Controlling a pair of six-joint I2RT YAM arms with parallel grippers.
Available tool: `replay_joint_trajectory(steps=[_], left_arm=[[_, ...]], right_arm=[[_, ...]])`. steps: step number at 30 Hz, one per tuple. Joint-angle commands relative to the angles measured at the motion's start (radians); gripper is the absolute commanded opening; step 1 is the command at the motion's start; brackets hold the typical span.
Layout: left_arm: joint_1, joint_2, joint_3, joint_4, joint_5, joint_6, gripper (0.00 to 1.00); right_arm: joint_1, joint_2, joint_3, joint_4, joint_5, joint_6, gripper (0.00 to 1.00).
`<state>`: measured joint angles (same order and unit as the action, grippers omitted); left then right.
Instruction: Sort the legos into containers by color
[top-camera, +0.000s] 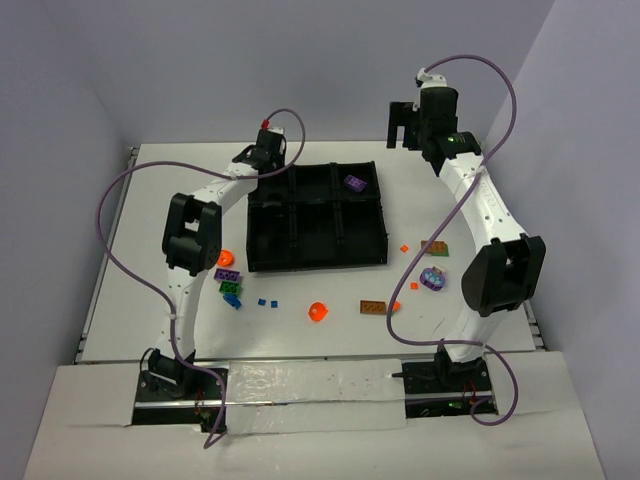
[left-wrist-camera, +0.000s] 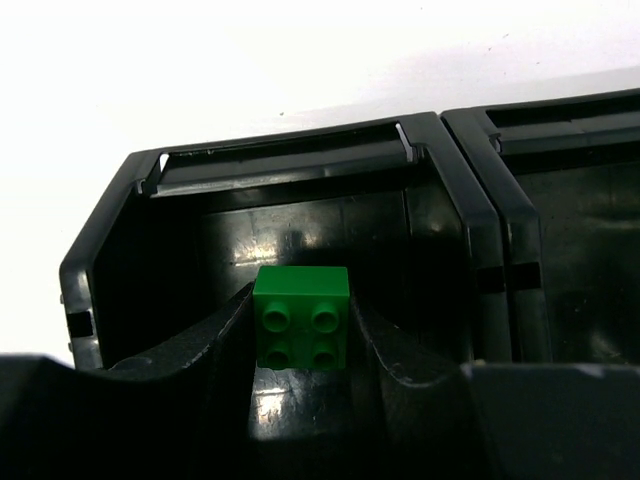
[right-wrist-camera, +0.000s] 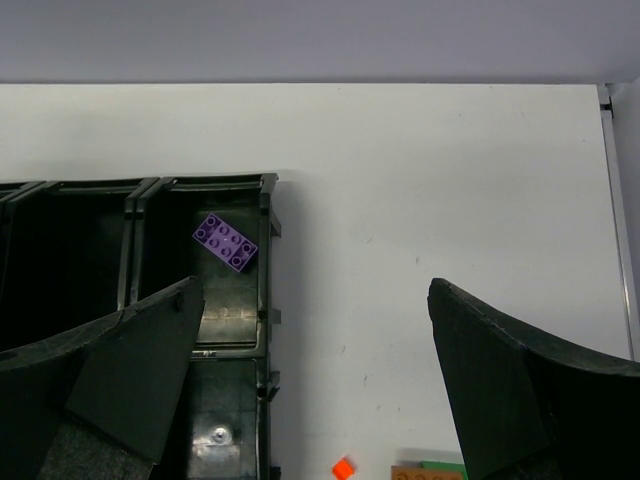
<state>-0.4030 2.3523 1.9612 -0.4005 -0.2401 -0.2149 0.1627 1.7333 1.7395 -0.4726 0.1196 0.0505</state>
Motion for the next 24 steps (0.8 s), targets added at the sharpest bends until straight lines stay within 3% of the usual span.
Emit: replay_joint_trajectory(steps=[1,8,15,21,24], left_arm=[[-0.005,-0.005,0.065,0.026,-0.018,0.022,0.46],[-0.005,-0.008,0.113,0.018,-0.029,0.039,0.54],[-0.003,-0.025,0.137,0.019,-0.045,0.058,0.52],[-0.005,-0.144,0.136,0.046,-0.038,0.077,0.48],[0.001,-0.261,0.060,0.075,-0.005,0.103,0.49]], right_arm=[[-0.008,-0.055,-0.012,0.015,0.009,-0.004,1.00],[-0.009,-0.050,-0.011,0.019,0.000,-0.001,1.00],[-0.008,-0.044,-0.003,0.023,-0.011,0.003,1.00],[-0.008,-0.052,-0.019,0.035,-0.045,0.002,1.00],[-0.008,-0.065,-0.040,0.048,-0.071,-0.012,1.00]])
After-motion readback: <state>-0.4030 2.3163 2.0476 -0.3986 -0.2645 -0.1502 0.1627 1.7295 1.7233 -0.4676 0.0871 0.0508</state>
